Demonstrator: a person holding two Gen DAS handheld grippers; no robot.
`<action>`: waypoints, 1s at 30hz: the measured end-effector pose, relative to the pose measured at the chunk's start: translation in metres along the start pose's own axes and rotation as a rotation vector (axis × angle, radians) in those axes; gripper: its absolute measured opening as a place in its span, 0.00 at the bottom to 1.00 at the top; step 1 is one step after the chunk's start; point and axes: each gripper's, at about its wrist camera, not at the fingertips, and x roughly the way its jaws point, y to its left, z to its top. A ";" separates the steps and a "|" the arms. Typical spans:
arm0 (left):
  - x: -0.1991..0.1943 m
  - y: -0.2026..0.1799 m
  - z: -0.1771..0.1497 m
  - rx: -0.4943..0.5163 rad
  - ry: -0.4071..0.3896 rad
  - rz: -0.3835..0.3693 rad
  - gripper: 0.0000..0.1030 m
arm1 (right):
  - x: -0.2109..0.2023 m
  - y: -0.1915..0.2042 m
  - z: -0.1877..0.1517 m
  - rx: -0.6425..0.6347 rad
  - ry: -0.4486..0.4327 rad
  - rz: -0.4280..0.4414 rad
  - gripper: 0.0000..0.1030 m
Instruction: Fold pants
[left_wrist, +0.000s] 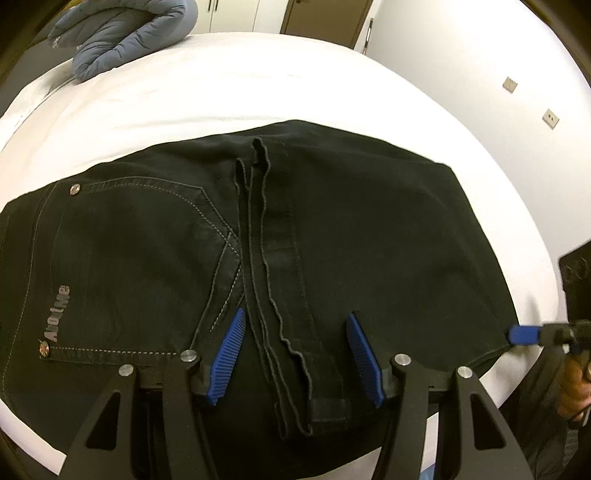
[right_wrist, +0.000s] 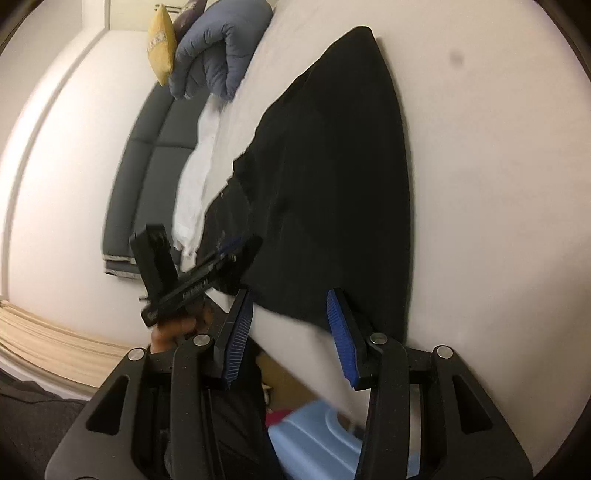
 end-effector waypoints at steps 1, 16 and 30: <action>-0.002 0.000 0.000 -0.007 -0.006 -0.005 0.57 | -0.002 0.008 -0.003 -0.014 0.001 -0.007 0.42; -0.139 0.155 -0.067 -0.540 -0.375 -0.031 0.88 | 0.069 0.036 0.044 0.054 -0.028 0.005 0.21; -0.099 0.273 -0.088 -0.967 -0.348 -0.259 0.88 | 0.173 0.156 0.086 -0.014 0.036 0.140 0.72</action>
